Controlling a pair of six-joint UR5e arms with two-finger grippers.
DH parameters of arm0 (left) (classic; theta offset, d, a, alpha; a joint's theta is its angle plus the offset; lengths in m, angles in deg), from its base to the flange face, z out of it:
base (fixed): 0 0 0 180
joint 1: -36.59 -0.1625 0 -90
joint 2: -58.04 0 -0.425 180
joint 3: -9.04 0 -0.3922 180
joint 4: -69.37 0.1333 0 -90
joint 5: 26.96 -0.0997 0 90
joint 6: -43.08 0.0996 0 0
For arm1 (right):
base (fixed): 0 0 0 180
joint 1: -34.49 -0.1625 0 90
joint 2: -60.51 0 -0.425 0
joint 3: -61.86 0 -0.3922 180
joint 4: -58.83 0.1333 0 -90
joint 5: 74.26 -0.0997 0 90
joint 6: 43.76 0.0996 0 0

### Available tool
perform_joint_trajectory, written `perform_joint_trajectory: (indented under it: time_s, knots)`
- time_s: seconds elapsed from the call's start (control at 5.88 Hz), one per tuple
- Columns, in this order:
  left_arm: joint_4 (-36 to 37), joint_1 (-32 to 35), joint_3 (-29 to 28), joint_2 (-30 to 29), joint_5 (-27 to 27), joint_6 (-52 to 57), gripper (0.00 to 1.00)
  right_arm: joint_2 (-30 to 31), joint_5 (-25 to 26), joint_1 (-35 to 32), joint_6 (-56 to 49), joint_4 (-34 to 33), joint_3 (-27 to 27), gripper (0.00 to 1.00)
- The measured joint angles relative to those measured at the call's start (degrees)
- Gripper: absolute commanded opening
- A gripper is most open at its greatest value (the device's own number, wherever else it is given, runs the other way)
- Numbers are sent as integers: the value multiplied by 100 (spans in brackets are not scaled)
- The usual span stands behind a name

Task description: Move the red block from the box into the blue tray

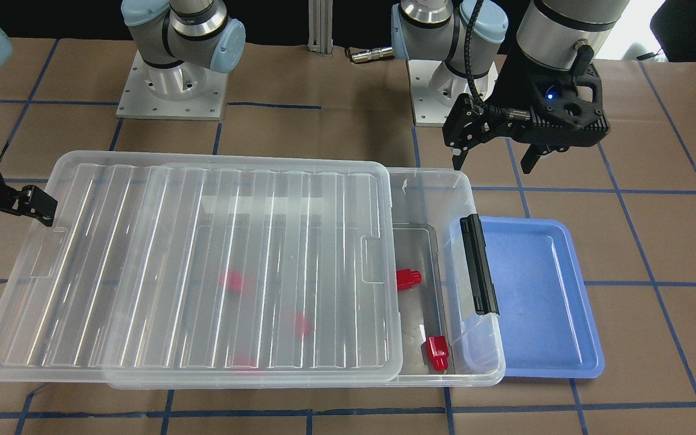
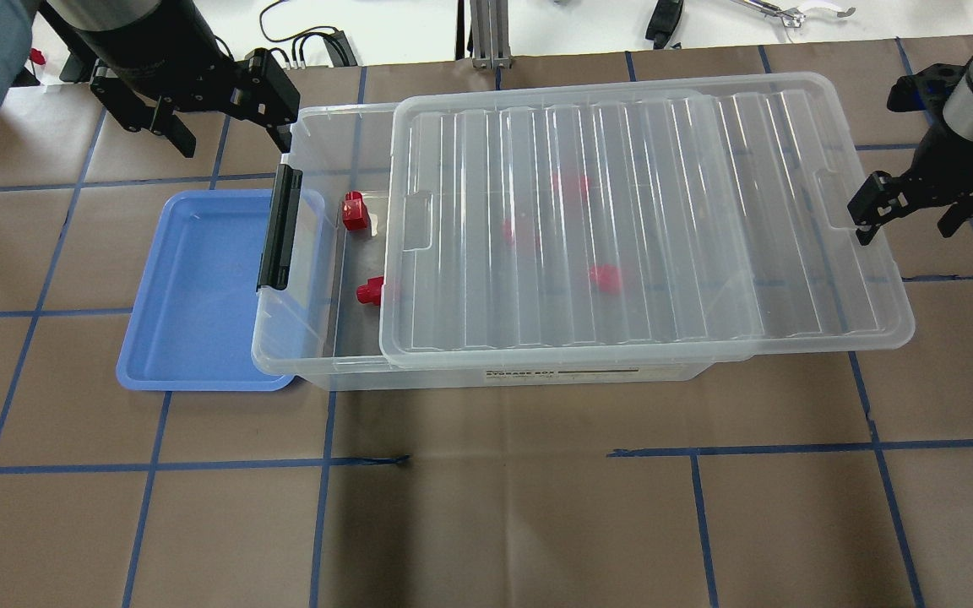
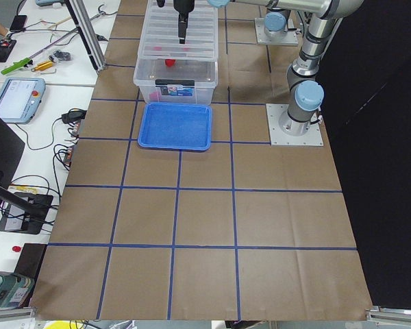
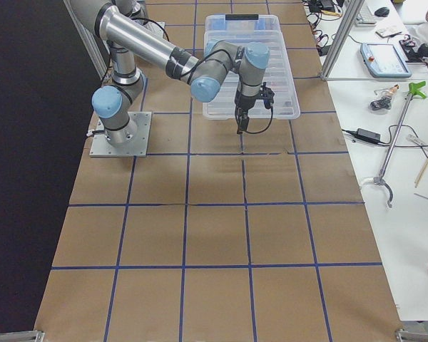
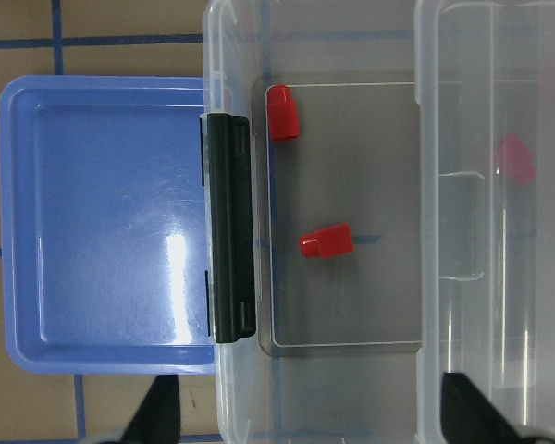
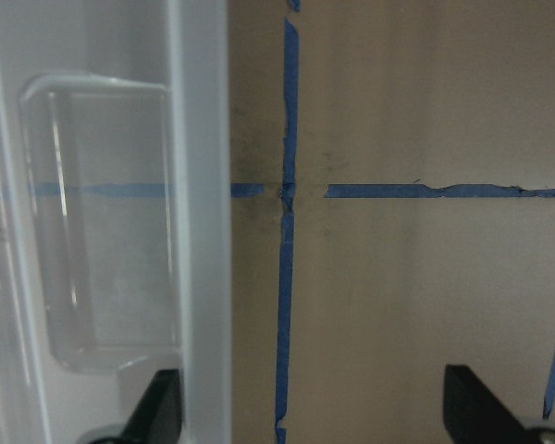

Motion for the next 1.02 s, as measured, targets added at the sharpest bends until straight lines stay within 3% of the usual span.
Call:
perform_joint_trajectory:
  time_s: [0.68, 1.02]
  knots:
    - [0, 3, -4, -4, 5, -7, 98, 39, 233, 556, -662, -265, 37, 100]
    - [4, 0, -9, -11, 8, -9, 98, 327, 192, 454, -310, 34, 169, 100]
